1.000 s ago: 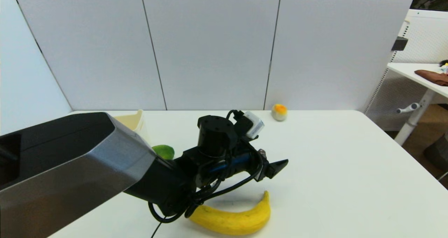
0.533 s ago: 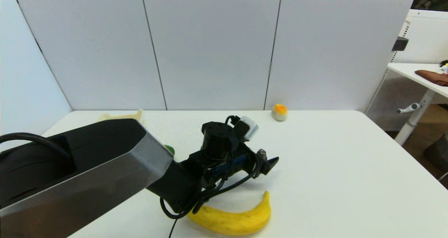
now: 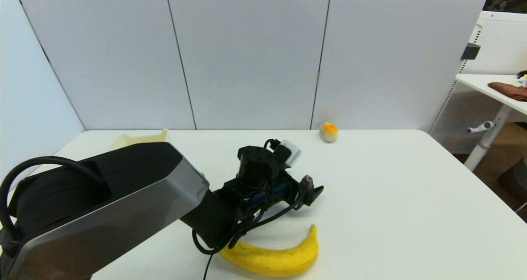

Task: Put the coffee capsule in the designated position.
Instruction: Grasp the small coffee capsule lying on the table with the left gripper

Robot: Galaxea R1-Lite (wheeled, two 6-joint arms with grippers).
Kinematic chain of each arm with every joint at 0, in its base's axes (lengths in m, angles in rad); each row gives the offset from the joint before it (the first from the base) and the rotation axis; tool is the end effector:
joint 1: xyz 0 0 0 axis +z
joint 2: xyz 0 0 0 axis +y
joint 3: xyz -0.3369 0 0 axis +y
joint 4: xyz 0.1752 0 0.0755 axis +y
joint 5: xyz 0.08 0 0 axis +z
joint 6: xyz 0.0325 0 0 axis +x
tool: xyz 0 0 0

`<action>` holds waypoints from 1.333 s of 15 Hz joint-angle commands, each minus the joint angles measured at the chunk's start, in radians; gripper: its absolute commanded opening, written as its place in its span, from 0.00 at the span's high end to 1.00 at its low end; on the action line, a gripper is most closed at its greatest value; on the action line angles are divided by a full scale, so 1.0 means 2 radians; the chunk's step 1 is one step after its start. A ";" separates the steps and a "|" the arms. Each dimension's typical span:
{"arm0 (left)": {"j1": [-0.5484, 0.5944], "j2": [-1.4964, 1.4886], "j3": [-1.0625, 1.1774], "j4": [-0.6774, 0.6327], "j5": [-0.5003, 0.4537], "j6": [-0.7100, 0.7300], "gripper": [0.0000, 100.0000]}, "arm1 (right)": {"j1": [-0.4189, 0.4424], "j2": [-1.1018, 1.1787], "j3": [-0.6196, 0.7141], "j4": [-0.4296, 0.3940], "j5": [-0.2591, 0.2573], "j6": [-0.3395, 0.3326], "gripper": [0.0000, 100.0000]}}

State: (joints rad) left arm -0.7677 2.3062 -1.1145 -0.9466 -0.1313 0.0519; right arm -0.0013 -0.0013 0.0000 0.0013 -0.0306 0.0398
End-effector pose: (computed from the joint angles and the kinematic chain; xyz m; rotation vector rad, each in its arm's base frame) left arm 0.3351 -0.3294 0.0878 0.1274 0.2176 -0.9007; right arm -0.0493 -0.0009 0.0753 0.0398 -0.0006 -0.0319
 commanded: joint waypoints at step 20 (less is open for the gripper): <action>-0.004 0.042 -0.054 -0.002 -0.001 -0.013 0.00 | 0.001 0.001 0.000 0.000 0.000 0.000 0.00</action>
State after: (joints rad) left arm -0.7719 2.3855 -1.2121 -0.9466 -0.1317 0.0257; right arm -0.0013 -0.0013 0.0000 0.0017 -0.0306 0.0398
